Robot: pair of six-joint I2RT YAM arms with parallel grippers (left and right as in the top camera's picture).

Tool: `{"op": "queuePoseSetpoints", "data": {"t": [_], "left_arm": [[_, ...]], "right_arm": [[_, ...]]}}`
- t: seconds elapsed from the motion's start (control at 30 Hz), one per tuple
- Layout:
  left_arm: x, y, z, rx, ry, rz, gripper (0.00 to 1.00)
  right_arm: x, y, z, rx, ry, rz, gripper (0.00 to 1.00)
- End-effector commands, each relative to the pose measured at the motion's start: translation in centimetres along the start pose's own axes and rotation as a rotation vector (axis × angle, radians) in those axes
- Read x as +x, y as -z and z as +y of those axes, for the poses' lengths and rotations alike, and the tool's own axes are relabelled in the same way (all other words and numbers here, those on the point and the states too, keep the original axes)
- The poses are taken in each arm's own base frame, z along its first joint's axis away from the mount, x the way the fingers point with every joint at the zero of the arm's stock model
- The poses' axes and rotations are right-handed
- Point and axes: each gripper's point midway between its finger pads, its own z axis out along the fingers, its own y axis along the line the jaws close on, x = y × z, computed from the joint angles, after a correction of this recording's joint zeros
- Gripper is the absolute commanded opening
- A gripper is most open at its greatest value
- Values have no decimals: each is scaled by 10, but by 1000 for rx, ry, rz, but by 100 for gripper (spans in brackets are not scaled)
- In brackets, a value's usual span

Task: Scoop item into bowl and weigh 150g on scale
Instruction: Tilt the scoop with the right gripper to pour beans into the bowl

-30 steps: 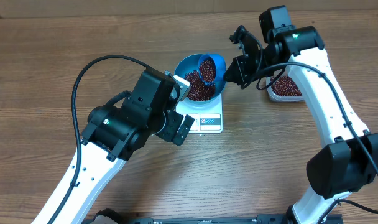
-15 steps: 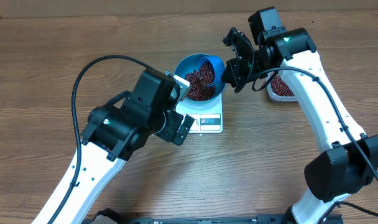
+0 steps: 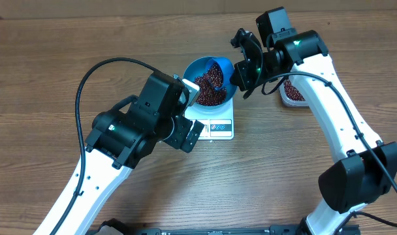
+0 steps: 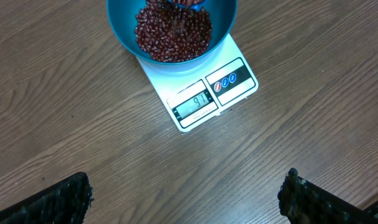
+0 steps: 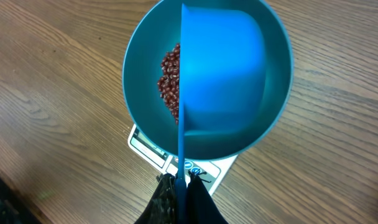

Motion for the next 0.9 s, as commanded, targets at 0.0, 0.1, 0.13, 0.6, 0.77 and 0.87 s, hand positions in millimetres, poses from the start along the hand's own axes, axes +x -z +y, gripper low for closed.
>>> {"op": "queuePoseSetpoints", "data": {"t": [0.0, 0.1, 0.13, 0.6, 0.77, 0.87], "left_arm": [[-4, 2, 0, 9, -11, -10, 100], [-4, 2, 0, 9, -11, -10, 99], [-4, 2, 0, 8, -11, -10, 99], [-4, 2, 0, 9, -11, -10, 100], [-4, 2, 0, 8, -11, -10, 99], [-4, 2, 0, 8, -11, -10, 100]], "right_arm": [[-15, 26, 13, 3, 36, -82, 4], [-15, 26, 13, 3, 36, -82, 4], [-15, 26, 13, 2, 35, -81, 4], [-10, 23, 14, 44, 49, -54, 4], [-10, 23, 14, 51, 50, -55, 4], [-10, 23, 14, 50, 50, -57, 4]]}}
